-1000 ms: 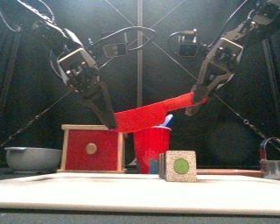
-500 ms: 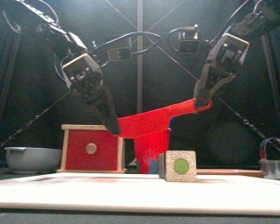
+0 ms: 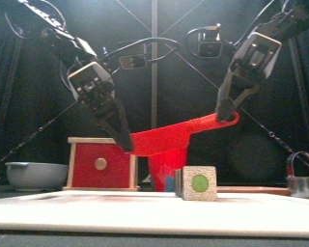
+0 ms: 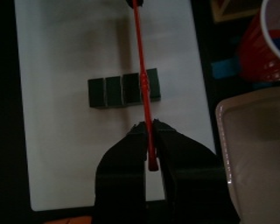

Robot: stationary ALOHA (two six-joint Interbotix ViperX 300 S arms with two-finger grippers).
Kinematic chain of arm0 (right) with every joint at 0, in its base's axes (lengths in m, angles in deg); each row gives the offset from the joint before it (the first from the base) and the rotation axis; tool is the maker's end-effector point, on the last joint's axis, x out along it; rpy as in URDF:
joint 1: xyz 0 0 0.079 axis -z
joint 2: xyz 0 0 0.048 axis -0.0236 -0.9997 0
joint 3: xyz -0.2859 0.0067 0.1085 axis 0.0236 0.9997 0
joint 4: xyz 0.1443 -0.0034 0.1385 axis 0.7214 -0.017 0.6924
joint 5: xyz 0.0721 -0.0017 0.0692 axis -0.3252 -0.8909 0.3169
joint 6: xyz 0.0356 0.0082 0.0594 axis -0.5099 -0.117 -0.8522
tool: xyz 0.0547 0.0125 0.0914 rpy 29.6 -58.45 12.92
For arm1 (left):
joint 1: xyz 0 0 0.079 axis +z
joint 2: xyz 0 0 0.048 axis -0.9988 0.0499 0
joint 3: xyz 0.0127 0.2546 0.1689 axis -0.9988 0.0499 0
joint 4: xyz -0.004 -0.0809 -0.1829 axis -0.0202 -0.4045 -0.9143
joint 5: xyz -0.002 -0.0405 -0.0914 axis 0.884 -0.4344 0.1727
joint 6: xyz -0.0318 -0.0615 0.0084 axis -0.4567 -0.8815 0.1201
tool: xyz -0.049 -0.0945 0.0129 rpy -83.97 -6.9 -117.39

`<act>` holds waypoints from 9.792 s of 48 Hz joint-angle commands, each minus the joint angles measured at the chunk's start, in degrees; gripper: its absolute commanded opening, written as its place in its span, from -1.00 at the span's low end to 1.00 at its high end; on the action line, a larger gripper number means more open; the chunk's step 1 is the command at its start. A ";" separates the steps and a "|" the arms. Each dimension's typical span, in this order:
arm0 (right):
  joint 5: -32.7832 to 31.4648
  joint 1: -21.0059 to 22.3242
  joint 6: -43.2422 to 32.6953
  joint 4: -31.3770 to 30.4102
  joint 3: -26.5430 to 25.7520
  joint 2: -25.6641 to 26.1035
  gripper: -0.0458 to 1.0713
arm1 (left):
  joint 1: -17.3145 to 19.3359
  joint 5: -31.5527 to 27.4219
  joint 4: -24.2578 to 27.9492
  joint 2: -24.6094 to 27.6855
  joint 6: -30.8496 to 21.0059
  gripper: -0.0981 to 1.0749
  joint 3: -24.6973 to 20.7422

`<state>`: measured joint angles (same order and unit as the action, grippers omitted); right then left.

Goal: Cut sushi roll

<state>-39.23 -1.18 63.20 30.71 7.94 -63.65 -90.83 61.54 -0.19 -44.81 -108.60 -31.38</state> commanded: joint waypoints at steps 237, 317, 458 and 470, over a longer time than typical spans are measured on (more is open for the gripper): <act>6.68 -16.88 -2.99 8.88 10.55 3.34 -0.38 | -12.04 -2.72 -5.63 10.37 -0.62 -0.23 -10.20; 6.33 -15.56 -2.99 5.54 8.26 1.23 -0.40 | -10.46 -6.86 0.35 10.99 -0.26 -0.23 -12.92; -7.12 -14.94 -93.08 -5.19 13.54 15.38 -0.29 | 8.26 38.41 2.37 -13.45 -2.81 0.65 16.79; -4.83 -21.53 -105.73 -7.82 10.72 8.61 0.10 | 9.76 39.55 -1.85 -13.89 8.00 0.65 19.34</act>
<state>-45.38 -21.04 -40.60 23.51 20.59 -53.63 -81.52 100.48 -0.80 -58.08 -102.36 -11.52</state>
